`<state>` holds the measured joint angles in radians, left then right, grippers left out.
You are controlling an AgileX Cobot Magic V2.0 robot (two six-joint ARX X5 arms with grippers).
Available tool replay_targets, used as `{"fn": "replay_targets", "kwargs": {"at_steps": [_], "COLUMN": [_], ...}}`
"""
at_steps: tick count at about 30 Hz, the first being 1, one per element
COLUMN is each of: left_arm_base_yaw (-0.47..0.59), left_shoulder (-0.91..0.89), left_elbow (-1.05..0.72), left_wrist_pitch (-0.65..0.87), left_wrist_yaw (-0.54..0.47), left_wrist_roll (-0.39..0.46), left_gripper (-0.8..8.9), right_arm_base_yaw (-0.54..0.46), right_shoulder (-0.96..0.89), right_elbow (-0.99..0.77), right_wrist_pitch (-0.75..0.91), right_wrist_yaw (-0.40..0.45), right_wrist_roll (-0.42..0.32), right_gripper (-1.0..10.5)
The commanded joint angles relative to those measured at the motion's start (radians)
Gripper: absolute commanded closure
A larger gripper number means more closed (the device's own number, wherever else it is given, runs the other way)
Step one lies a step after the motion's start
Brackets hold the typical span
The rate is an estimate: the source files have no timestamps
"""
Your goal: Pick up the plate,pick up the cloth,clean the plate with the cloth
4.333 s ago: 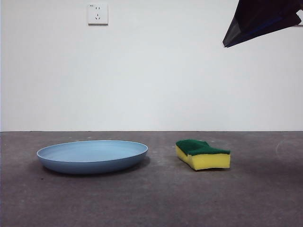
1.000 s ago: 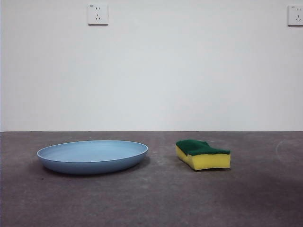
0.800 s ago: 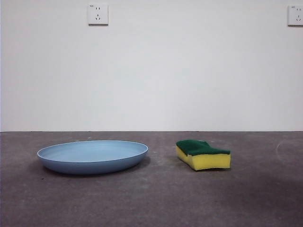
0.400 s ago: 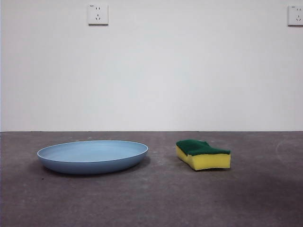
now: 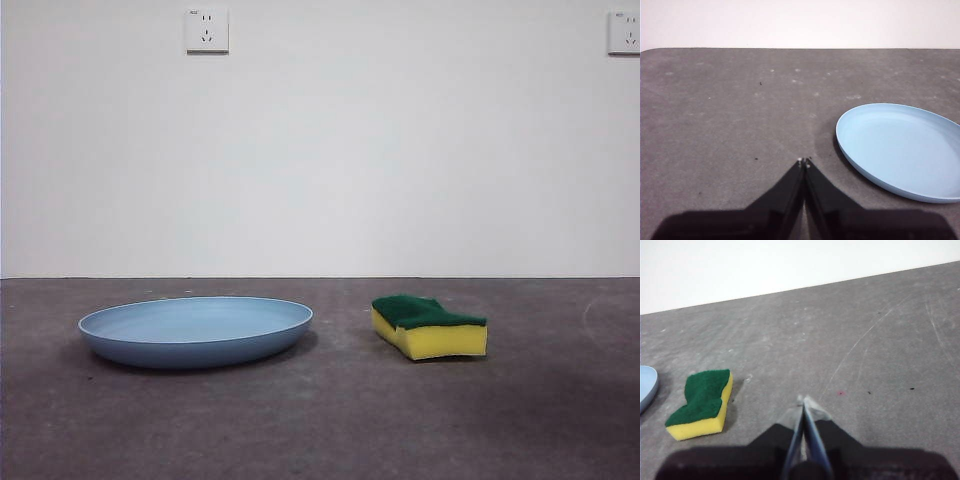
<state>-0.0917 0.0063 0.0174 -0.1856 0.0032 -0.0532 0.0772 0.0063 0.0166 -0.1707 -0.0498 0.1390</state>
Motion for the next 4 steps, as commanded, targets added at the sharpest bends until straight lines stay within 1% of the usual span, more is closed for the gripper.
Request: {"fn": "replay_targets", "kwargs": {"at_steps": [1,4], "left_arm_base_yaw": [0.002,0.002], "left_shoulder": [-0.002,-0.002], "left_elbow": [-0.013,-0.013], "left_wrist_pitch": [0.001,0.001], "left_wrist_yaw": [0.0,0.0], "left_wrist_roll": [-0.006,-0.006], "left_gripper": [8.15,8.15], "right_arm_base_yaw": [-0.002,-0.002], "right_shoulder": [0.0,0.0], "right_elbow": [-0.01,-0.01], "right_wrist_pitch": [-0.01,-0.01], "right_wrist_yaw": [0.003,0.003], "right_wrist_roll": [0.01,0.01], "right_gripper": [9.5,9.5]}}
